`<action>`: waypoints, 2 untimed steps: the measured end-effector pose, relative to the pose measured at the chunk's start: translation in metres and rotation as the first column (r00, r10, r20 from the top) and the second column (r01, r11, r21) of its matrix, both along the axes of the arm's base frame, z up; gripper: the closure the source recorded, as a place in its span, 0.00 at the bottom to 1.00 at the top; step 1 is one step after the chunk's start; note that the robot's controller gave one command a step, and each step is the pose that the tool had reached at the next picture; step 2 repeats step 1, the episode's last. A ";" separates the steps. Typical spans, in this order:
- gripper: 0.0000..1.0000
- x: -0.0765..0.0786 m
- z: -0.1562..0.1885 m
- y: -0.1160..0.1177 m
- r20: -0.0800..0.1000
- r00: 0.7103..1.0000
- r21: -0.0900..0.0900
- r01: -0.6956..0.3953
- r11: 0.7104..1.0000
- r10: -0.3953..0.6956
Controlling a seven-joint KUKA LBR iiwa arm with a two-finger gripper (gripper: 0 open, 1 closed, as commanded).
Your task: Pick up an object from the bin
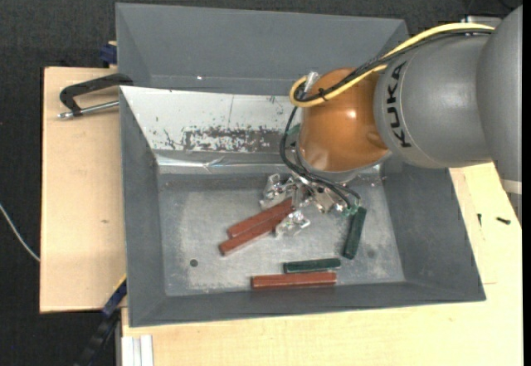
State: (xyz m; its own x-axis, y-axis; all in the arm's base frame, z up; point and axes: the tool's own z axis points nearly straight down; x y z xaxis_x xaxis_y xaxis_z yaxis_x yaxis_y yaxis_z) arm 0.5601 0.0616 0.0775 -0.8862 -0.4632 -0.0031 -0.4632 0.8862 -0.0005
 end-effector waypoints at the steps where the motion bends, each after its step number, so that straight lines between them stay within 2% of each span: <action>1: 1.00 -0.007 0.135 0.008 0.003 0.999 0.001 -0.046 0.999 0.046; 2: 1.00 -0.007 0.135 0.008 0.003 0.999 0.001 -0.046 0.999 0.046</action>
Offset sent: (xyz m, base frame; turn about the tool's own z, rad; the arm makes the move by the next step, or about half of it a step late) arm 0.0000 0.0000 0.0000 0.0000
